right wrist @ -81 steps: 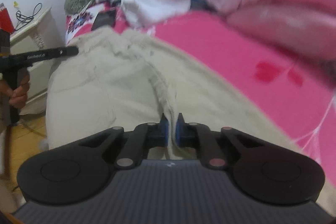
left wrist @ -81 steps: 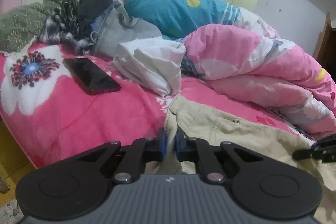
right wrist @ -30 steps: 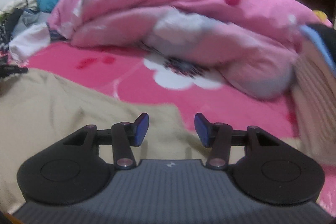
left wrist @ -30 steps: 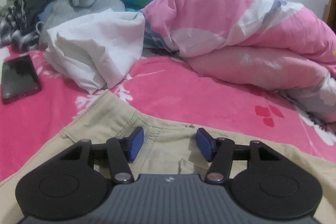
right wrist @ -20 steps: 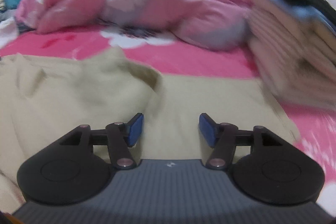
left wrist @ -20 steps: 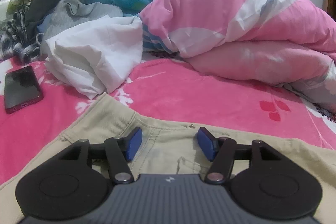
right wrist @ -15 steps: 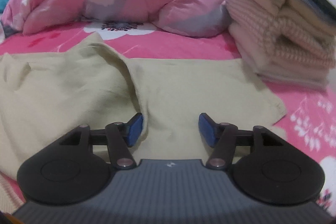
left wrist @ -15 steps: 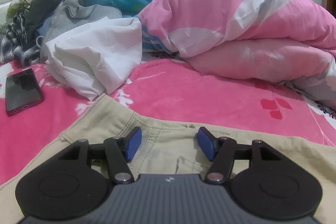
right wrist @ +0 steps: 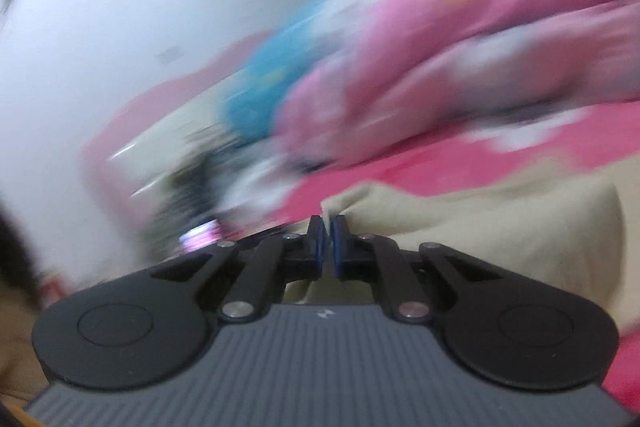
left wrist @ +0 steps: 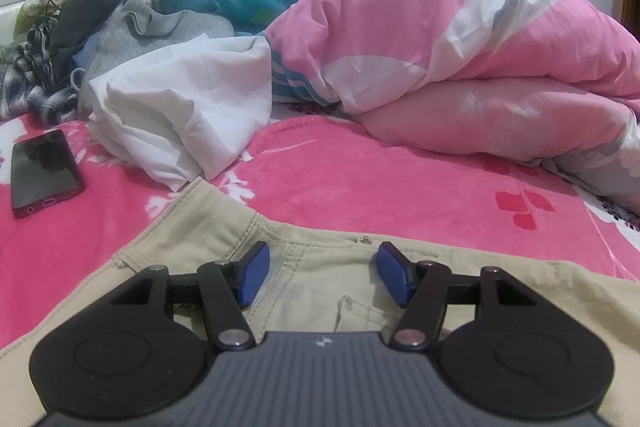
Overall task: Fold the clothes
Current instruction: 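Pinch the khaki trouser edge with the right gripper and lift it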
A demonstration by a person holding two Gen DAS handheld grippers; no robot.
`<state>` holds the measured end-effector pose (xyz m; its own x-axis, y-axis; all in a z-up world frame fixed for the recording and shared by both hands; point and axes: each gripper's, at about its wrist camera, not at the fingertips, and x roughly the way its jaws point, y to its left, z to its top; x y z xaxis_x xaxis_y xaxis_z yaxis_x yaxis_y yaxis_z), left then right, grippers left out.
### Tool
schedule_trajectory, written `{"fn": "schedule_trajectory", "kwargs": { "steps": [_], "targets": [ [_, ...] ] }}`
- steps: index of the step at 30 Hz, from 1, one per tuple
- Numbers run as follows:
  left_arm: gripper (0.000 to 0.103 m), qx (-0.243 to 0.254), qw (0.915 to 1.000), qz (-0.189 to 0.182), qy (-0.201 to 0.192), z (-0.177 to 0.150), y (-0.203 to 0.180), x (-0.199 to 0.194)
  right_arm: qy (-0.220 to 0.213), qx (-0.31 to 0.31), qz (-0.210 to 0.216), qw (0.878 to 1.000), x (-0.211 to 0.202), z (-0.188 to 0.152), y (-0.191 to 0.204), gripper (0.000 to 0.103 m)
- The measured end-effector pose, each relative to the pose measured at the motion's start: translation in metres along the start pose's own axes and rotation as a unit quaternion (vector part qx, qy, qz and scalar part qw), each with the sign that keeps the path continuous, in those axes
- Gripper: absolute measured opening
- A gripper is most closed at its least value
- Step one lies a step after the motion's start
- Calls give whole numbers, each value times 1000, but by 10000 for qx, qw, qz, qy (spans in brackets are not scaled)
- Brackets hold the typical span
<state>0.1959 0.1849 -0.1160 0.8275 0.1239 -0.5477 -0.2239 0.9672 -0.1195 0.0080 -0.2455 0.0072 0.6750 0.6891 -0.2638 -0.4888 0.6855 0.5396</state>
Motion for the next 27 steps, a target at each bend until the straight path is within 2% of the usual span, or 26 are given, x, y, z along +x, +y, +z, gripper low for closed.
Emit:
{"fn": "schedule_trajectory", "kwargs": {
  "steps": [2,4,5,6,8,9,13,15,16,17,18,19,21,23,24,27],
  "targets": [
    [61,-4,10000,-6,-2,0,0,0,448,-92,885,9950,39,-7,27,5],
    [61,-7,10000,-12,-4,0,1,0,949,-263,1614,9820,77,-16,56,11],
    [62,-7,10000,-12,-4,0,1,-1,1166,-393,1770,9765,90,-20,67,17],
    [62,-6,10000,-13,-4,0,1,-1,1382,-568,1865,9710,102,-24,76,29],
    [62,0,10000,-15,-9,0,0,-1,1551,-824,1759,9686,109,-29,82,44],
    [61,7,10000,-17,-13,0,0,-1,1458,-860,1628,9720,103,-28,77,50],
    [62,31,10000,-3,-17,0,-1,-1,478,-415,973,9932,48,-11,27,62],
    [62,45,10000,6,-19,0,-1,-1,-192,-19,-84,9998,6,-4,-20,65],
    [62,59,10000,14,-17,0,-1,-1,-478,300,-663,9962,-15,-3,-50,65],
    [62,72,10000,22,-16,0,-2,0,-763,619,-1250,9873,-36,-2,-80,65],
    [62,85,10000,30,-15,0,-2,0,-1046,947,-1876,9721,-57,-5,-110,65],
    [62,96,9999,37,-15,0,-3,0,-1323,1269,-2491,9510,-78,-8,-139,65],
    [62,118,9999,56,-14,0,-3,0,-1827,1867,-3659,8933,-119,-14,-197,65],
    [62,139,9999,75,-12,0,-4,0,-2058,2239,-4616,8333,-143,-22,-244,63],
    [62,150,9999,84,-10,0,-5,0,-2033,2367,-4905,8137,-148,-24,-263,59],
    [63,182,9998,113,-7,0,-6,0,-1933,2277,-5071,8085,-141,-20,-293,56]
  ]
}}
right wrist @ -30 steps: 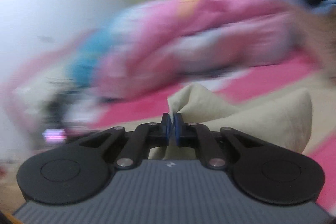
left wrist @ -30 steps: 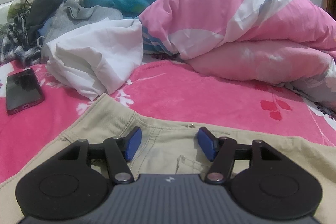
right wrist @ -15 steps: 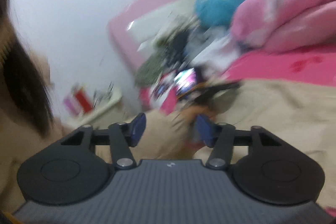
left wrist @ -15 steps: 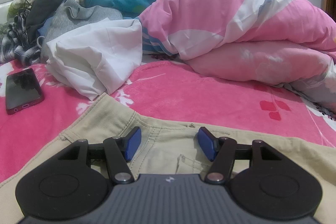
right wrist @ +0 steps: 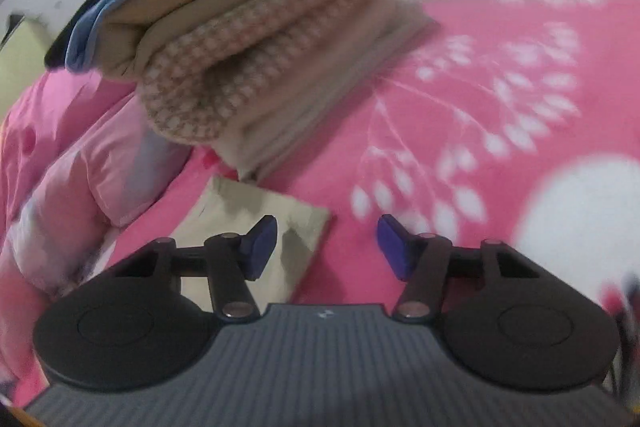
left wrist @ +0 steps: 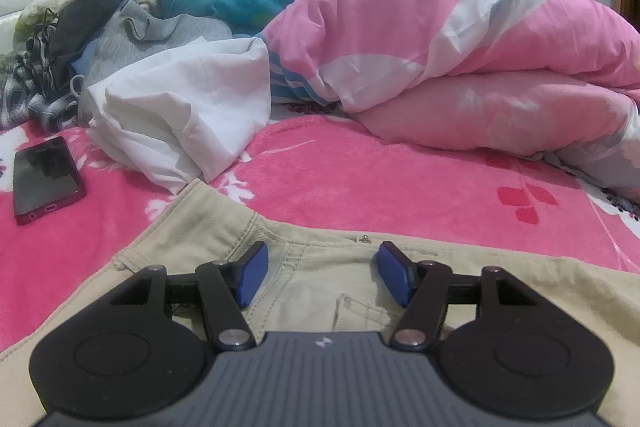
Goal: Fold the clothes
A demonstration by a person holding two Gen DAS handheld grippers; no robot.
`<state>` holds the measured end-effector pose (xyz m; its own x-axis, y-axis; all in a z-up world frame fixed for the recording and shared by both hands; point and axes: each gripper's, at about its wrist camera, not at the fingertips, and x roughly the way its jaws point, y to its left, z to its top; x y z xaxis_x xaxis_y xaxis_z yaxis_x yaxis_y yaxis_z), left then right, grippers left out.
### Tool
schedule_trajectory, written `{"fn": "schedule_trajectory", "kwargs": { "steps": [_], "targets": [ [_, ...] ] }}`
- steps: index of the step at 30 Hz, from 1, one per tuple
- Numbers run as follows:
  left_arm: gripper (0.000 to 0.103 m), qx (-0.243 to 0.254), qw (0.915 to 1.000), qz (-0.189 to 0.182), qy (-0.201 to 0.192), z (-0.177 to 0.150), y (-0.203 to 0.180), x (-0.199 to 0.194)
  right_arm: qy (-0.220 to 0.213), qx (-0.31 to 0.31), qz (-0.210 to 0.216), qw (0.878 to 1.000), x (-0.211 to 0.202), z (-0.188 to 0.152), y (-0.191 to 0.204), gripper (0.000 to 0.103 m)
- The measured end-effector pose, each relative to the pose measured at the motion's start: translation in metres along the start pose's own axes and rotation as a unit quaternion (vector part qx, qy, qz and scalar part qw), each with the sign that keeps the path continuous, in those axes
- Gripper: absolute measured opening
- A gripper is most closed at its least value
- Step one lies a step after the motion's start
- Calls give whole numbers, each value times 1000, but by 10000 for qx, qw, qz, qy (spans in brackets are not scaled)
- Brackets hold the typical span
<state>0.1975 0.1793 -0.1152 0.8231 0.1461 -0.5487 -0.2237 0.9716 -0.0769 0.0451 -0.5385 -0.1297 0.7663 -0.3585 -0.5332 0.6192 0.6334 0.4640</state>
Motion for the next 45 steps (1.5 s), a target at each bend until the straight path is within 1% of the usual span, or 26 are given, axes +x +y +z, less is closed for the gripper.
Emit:
{"fn": "schedule_trajectory", "kwargs": {
  "steps": [1,2,3,4,6,10,14,15,17,19,23,24,26,29,31,33,34,36,37,38,39,40,41,43,44,45],
  "targets": [
    [64,16,10000,13,1,0,-1,0,27,-158,58,9999,4,0,7,55],
    [64,38,10000,31,-2,0,-1,0,54,-316,116,9994,8,0,13,47],
    [64,55,10000,47,-8,0,-2,0,88,-460,158,9988,12,0,20,24],
    [65,65,10000,62,-11,0,-2,0,130,-525,149,9984,15,-1,23,12],
    [65,86,9999,89,-16,-1,-4,0,83,-411,213,9989,14,-3,23,9],
    [65,129,9998,129,-16,-1,-5,0,-359,68,304,9989,-25,3,5,8],
    [66,143,9998,136,-25,-1,-5,0,-685,207,159,9973,-50,8,-13,8],
    [66,142,9998,133,-28,-1,-5,0,-716,256,122,9970,-54,9,-19,8],
    [66,139,9998,129,-29,-1,-5,0,-490,540,84,9973,-45,5,-35,8],
    [66,139,9998,125,-28,-1,-5,0,-392,835,95,9957,-41,2,-45,8],
    [66,138,9998,119,-31,-1,-5,0,-566,1174,404,9906,-52,5,-52,10],
    [66,131,9998,114,-33,-1,-5,0,-524,1213,412,9904,-51,7,-55,11],
    [66,116,9999,102,-39,-1,-4,0,-506,1348,147,9895,-46,13,-65,11],
    [66,114,9999,99,-42,-1,-4,0,-972,1568,-661,9806,-51,25,-92,11],
    [66,117,9999,100,-44,-1,-5,0,-1010,1790,-686,9762,-55,35,-105,13],
    [66,116,9999,99,-46,-1,-5,0,-897,1311,-577,9856,-54,43,-90,13],
    [66,118,9999,100,-48,-1,-5,0,-734,1009,-405,9914,-50,43,-76,13],
    [66,126,9998,108,-51,-1,-5,0,-207,425,267,9985,-38,38,-42,13],
    [66,131,9998,114,-51,-1,-5,0,137,84,736,9972,-30,29,-16,13],
    [66,136,9998,119,-52,-1,-5,0,477,-273,1194,9913,-22,18,10,13],
    [66,140,9998,124,-52,-1,-5,0,791,-695,1615,9812,-16,2,41,13],
    [66,145,9998,129,-52,-1,-6,0,1051,-1139,2007,9673,-12,-18,73,13],
    [66,147,9998,131,-52,-1,-6,0,1243,-1541,2362,9513,-10,-39,104,13],
    [66,146,9998,128,-52,-1,-6,0,1600,-2217,3053,9121,-9,-81,165,13],
    [66,146,9998,127,-52,-1,-6,0,1759,-2481,3332,8925,-8,-101,191,13],
    [66,144,9998,126,-52,-1,-6,0,1876,-2685,3478,8785,-7,-115,210,12]
  ]
}}
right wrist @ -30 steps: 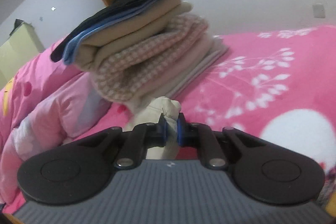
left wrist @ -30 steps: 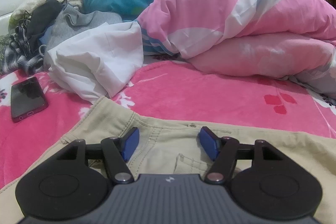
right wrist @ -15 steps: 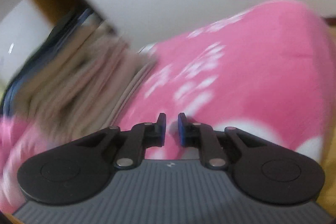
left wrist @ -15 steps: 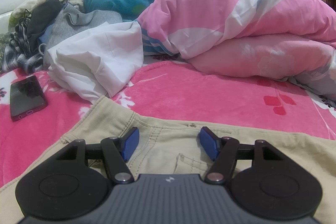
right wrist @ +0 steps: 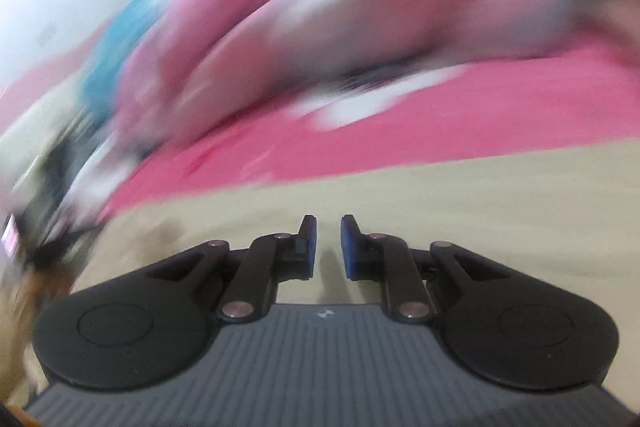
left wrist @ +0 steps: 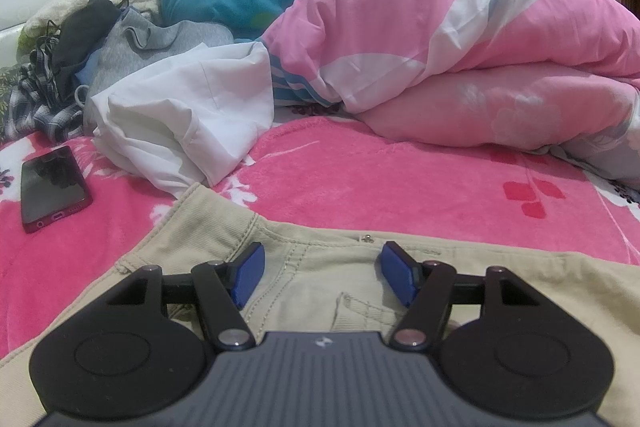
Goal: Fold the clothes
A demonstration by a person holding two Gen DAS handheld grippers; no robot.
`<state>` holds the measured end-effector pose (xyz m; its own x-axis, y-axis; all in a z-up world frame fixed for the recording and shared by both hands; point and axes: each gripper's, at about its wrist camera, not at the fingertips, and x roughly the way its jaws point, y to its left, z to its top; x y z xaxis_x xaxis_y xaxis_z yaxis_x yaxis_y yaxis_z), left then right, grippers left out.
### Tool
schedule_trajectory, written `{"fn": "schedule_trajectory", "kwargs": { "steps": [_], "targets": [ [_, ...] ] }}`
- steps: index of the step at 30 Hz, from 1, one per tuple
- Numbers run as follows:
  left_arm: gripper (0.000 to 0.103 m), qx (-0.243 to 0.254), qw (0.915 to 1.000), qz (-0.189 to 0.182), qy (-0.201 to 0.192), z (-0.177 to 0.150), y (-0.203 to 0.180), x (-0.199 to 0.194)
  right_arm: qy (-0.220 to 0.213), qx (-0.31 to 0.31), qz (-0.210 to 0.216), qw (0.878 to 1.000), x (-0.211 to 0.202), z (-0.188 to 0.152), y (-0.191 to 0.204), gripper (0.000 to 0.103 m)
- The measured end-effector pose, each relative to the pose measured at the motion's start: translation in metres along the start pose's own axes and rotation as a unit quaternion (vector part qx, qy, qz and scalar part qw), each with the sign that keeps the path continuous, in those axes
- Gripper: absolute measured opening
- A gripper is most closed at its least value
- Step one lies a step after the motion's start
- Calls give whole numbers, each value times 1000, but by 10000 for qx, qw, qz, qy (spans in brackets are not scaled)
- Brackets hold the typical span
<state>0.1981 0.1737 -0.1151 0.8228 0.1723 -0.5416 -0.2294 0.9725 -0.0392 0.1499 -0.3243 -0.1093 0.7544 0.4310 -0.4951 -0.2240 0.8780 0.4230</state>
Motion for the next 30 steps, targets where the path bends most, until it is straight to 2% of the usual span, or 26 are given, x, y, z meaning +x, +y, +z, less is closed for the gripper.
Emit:
{"fn": "schedule_trajectory", "kwargs": {
  "steps": [2,3,5,7,9,11,14,16,17,18,19,22,26,30],
  "targets": [
    [66,-6,10000,-5,-1,0,0,0,243,-185,168,9994,26,2,15,12],
    [66,-12,10000,-11,-5,0,0,0,314,-154,187,9992,32,3,13,7],
    [66,-25,10000,-24,-11,0,1,0,246,312,142,9991,23,7,-21,2],
    [66,-44,10000,-42,-20,-1,2,0,-26,936,-180,9954,-8,8,-70,0],
    [66,-57,10000,-51,-30,-1,2,-1,-441,1479,-870,9842,-52,8,-132,0],
    [66,-56,10000,-51,-31,-1,2,-1,-925,2249,-1435,9593,-98,5,-201,0],
    [66,-47,10000,-39,-30,-1,1,-1,-1825,3238,-2279,8999,-176,-9,-273,0],
    [67,-36,10000,-30,-29,-1,2,0,-2084,3290,-2615,8831,-206,-15,-271,0],
    [67,-24,10000,-21,-26,-1,1,0,-2212,3314,-2781,8740,-221,-18,-269,5],
    [67,-18,10000,-17,-26,-1,1,0,-2339,3335,-2945,8645,-236,-20,-268,5],
    [67,-20,10000,-19,-28,-1,1,0,-2441,3309,-3027,8598,-249,-23,-264,5],
    [67,-35,10000,-33,-33,-2,1,0,-2261,2679,-2304,9078,-239,-27,-220,7],
    [68,13,10000,15,-34,-2,1,0,-1910,2299,-1555,9415,-216,-39,-181,10],
    [69,40,10000,52,-30,-2,0,-1,-1108,1499,-611,9806,-153,-41,-119,11]
  ]
}}
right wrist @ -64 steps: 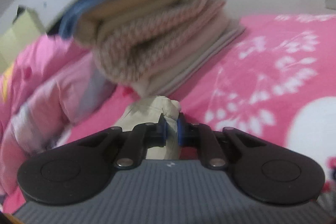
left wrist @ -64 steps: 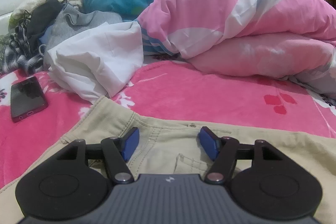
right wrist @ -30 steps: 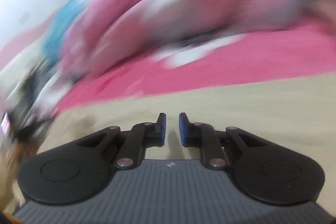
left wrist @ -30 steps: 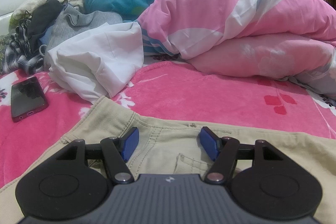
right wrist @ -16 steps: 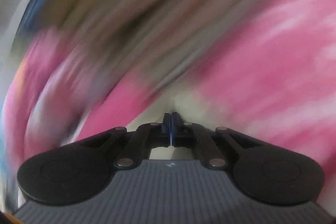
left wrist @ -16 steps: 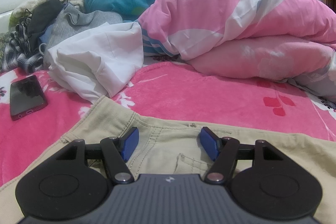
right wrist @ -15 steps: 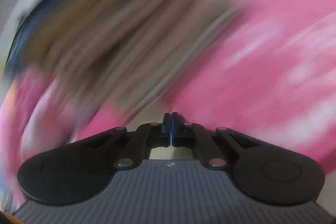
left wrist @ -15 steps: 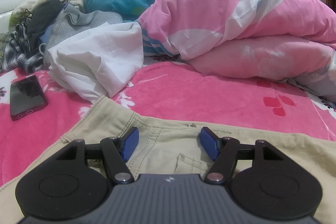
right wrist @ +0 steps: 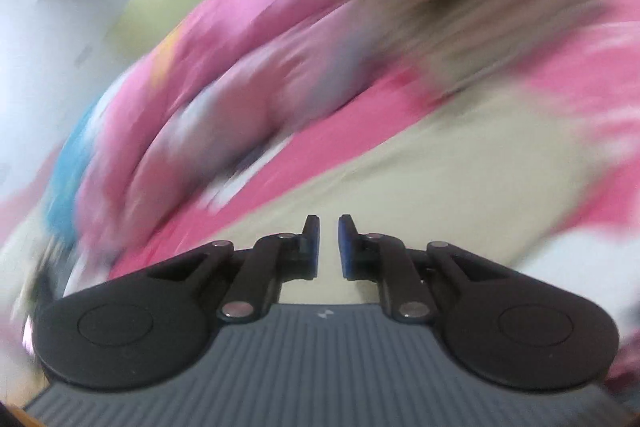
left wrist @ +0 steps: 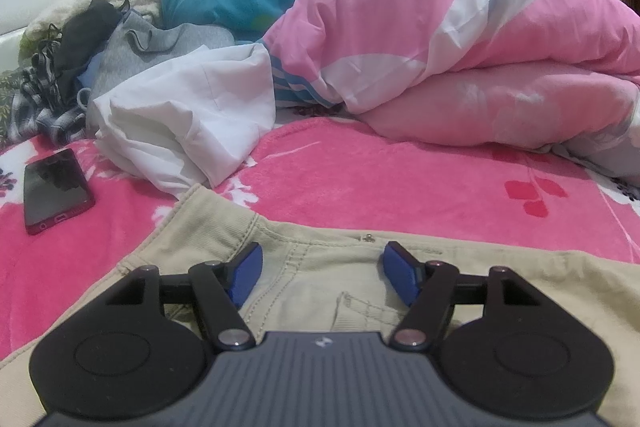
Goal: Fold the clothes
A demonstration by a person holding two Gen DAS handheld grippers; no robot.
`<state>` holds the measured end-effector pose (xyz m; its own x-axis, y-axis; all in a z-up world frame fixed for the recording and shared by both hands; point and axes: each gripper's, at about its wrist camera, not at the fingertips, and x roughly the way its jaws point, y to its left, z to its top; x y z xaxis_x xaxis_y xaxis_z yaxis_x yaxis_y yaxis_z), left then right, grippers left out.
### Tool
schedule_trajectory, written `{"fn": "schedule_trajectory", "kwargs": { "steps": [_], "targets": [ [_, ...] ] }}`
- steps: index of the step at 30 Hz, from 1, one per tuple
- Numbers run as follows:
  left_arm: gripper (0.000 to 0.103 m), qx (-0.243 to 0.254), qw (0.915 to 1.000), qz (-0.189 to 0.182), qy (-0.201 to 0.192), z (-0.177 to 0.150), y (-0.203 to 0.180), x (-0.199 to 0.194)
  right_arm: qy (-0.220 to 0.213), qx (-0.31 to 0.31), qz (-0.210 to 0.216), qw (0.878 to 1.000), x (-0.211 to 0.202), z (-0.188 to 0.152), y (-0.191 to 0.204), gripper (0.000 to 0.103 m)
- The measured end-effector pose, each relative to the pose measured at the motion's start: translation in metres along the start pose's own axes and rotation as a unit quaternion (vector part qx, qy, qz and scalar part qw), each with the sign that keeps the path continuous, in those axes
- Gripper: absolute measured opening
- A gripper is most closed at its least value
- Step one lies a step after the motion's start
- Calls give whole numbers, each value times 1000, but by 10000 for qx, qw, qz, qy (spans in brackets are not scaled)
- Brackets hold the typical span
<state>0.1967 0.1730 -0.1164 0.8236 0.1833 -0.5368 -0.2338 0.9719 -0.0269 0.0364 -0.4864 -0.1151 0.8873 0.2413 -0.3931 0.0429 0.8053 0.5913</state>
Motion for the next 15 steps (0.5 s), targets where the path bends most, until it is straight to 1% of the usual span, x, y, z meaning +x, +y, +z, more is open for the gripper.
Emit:
{"fn": "schedule_trajectory", "kwargs": {
  "steps": [2,4,5,8,9,10,11,13,14,15],
  "targets": [
    [69,-1,10000,8,4,0,0,0,421,-301,505,9974,25,-20,24,10],
    [69,6,10000,17,13,1,-1,0,641,-343,495,9961,35,-36,31,9],
    [69,5,10000,15,16,1,-1,0,488,-107,366,9981,24,-35,16,5],
    [70,-36,10000,-37,15,1,0,0,-5,613,-72,9981,-13,-33,-32,3],
    [71,-61,10000,-68,13,1,1,1,-312,917,-456,9942,-39,-32,-50,3],
    [72,-84,9999,-98,11,0,2,1,-619,1218,-839,9871,-66,-31,-68,2],
    [72,-104,9999,-130,8,0,3,1,-897,1465,-1232,9774,-92,-29,-82,2],
    [75,-144,9997,-210,8,0,5,1,-1244,1551,-2109,9571,-134,-28,-87,4],
    [75,-157,9996,-239,10,0,5,1,-1394,1512,-2560,9445,-154,-27,-86,11],
    [76,-158,9996,-249,11,0,5,1,-1459,1162,-3007,9353,-165,-25,-70,20]
  ]
}}
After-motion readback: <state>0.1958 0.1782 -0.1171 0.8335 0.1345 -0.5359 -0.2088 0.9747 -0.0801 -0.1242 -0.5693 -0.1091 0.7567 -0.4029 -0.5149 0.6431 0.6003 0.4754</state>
